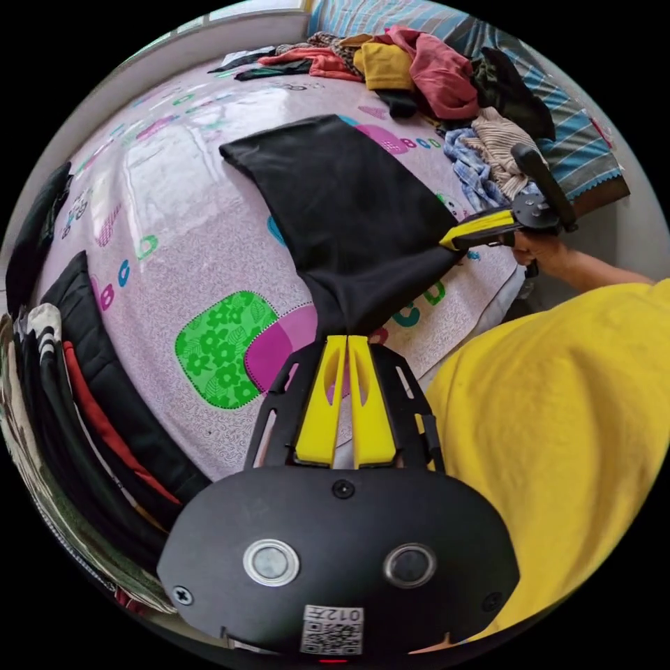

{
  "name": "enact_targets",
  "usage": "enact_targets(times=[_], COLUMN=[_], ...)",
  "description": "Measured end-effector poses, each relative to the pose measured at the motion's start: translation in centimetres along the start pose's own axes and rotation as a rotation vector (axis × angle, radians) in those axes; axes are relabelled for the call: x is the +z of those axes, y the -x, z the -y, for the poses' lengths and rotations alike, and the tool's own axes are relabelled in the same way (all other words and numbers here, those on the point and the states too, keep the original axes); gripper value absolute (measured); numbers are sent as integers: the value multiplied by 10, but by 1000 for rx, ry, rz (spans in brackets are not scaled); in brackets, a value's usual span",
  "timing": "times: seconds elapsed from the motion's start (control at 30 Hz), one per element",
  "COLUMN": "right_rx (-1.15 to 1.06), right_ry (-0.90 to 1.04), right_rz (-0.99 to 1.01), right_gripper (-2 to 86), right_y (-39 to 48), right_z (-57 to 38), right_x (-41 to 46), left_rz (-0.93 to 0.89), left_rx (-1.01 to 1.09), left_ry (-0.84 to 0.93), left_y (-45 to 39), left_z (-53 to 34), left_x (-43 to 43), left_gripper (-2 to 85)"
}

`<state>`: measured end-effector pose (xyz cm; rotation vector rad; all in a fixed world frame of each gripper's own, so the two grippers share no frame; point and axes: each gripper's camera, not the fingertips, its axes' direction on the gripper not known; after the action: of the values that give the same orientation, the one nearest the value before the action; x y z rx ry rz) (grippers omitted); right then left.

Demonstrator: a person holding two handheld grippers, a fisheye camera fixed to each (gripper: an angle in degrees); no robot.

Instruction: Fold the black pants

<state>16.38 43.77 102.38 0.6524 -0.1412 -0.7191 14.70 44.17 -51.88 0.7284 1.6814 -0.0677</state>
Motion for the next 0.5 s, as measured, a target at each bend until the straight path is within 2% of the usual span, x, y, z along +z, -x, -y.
enact_targets(times=[0.17, 0.27, 0.37, 0.43, 0.5], right_rx=[27, 49, 90, 85, 74], right_ry=[-18, -26, -62, -121, -156], right_rz=[49, 53, -3, -7, -26], right_gripper=[0, 0, 0, 0, 0], right_y=[5, 9, 17, 23, 29], right_z=[-1, -4, -10, -17, -21], right_x=[6, 7, -6, -21, -29], left_rz=[-118, -184, -121, -59, -68], left_rx=[-84, -119, -216, -262, -193], left_ry=[164, 135, 95, -16, -97], left_y=[10, 12, 19, 20, 9], left_z=[-10, -17, -25, -32, -27], left_x=[35, 30, 10, -19, -36], left_gripper=[0, 1, 3, 4, 4])
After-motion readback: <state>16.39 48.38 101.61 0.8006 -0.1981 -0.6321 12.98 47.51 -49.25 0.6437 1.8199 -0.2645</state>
